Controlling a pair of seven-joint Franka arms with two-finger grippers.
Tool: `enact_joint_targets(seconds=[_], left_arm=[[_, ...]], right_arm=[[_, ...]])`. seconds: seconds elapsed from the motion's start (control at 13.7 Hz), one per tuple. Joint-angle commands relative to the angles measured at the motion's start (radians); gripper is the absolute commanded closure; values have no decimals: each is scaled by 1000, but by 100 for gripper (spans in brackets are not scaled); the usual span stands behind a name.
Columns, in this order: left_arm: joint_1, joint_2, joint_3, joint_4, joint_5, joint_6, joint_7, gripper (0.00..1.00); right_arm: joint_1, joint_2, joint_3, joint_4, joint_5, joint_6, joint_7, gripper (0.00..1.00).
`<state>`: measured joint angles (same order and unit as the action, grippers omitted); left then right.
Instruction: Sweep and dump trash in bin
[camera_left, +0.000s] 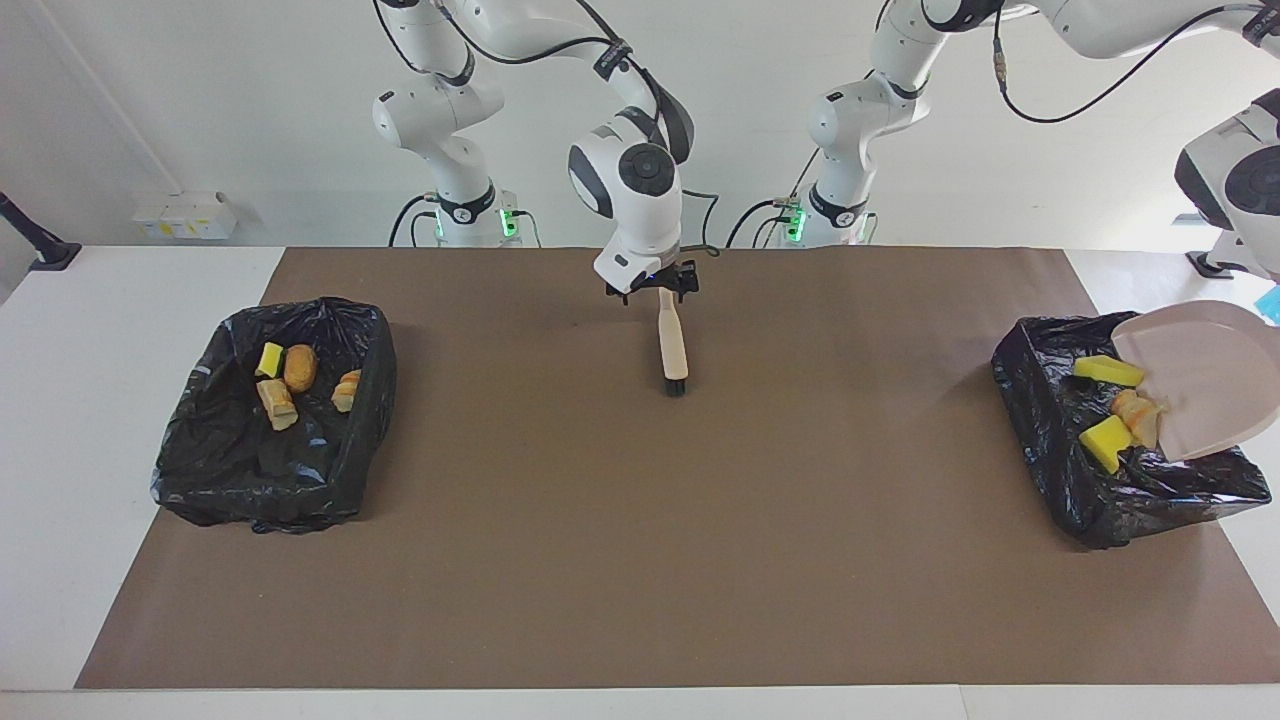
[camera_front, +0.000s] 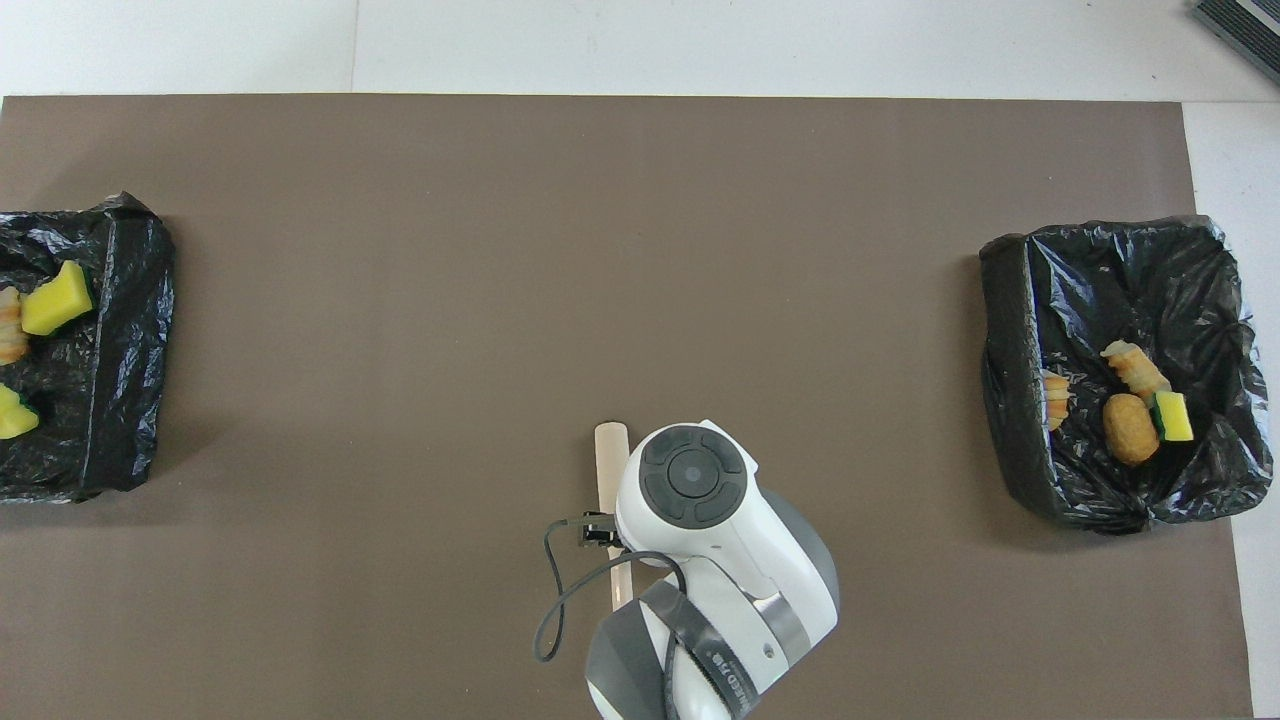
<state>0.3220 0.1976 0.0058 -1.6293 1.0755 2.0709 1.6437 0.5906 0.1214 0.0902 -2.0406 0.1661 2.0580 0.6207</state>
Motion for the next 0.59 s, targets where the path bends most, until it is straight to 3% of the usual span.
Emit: enact_joint_targets(seconds=[0.0,0.37,0.51], left_arm=[[-32,-67,11,-24,107,-34,-57,100],[-99,-119,-1,-23,64,-112,-68,100],[-144,-118,-1,-21,-87,-167,-102,100]], right_arm=[[-72,-43,3,54,-45,-68,-24,0],[-211,-72,3,194,-180,-231,-36,0],[-286,-107,3,206,-183,-251,-122,0]])
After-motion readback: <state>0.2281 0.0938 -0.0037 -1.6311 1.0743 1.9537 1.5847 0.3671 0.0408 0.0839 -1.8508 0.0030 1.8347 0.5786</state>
